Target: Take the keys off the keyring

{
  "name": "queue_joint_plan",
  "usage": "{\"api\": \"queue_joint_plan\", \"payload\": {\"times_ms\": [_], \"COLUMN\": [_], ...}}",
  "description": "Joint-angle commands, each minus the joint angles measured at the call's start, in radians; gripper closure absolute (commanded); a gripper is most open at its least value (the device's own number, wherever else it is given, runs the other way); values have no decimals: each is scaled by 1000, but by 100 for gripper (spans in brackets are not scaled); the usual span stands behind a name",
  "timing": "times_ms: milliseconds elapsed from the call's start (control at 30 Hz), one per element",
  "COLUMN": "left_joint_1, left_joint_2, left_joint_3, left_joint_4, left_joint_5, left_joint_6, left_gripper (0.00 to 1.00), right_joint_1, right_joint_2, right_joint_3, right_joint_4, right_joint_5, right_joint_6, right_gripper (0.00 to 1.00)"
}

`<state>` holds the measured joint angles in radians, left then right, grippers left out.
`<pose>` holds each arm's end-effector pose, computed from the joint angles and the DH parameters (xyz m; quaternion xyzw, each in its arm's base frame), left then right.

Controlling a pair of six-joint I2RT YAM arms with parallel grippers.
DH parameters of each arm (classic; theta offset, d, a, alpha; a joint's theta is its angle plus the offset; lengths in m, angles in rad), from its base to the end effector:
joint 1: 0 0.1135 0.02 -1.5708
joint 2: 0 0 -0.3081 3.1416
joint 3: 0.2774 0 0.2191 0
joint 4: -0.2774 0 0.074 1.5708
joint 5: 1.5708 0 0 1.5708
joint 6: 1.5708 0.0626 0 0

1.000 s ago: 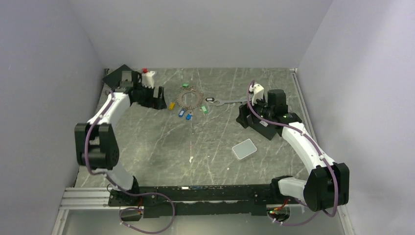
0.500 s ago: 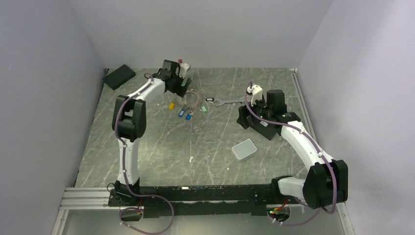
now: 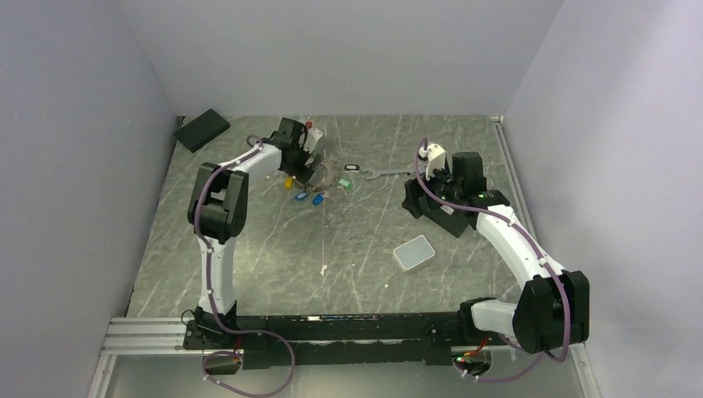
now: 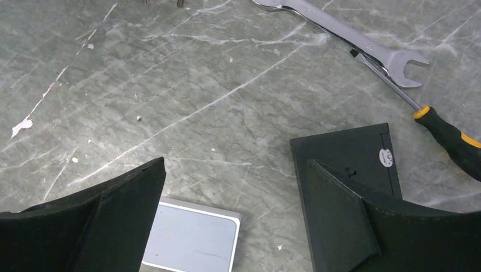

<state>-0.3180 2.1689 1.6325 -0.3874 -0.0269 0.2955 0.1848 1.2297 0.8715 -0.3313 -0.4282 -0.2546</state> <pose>0.4637 -0.1509 0.2030 0.2822 0.9051 0.0092 0.3180 0.2276 0.0690 0.3029 -0.2811 0.8428 0.1775 0.4232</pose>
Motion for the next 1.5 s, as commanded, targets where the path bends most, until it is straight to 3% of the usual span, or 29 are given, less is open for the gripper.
{"api": "queue_joint_plan", "payload": {"times_ms": [0,333,467,567,700,1033,1233,1467], "left_joint_1": [-7,-15,2,75,108,83,58,39], "left_joint_2": [-128,-456,-600,-655,-643,-520,-385,-309], "left_joint_3": [-161,-501,-542,-512,-452,-358,-290,-298], "left_joint_4": [-102,-312,-338,-328,-365,-330,-319,-319], "left_joint_5": [16,285,397,469,504,548,500,398], "left_joint_6": [60,156,122,103,200,469,491,554], "left_gripper": [1,2,1,1,3,18,28,34], "right_joint_1": [-3,-2,1,0,1,1,1,0], "right_joint_2": [-13,-5,0,2,-1,12,18,16], "right_joint_3": [22,21,17,17,17,18,17,17], "right_joint_4": [21,12,11,8,6,2,5,3], "right_joint_5": [-7,-53,-87,-108,-136,-158,-175,-181], "right_joint_6": [-14,-12,-11,-12,-11,-10,2,3], "right_gripper": [0,0,0,0,0,0,0,0]}}
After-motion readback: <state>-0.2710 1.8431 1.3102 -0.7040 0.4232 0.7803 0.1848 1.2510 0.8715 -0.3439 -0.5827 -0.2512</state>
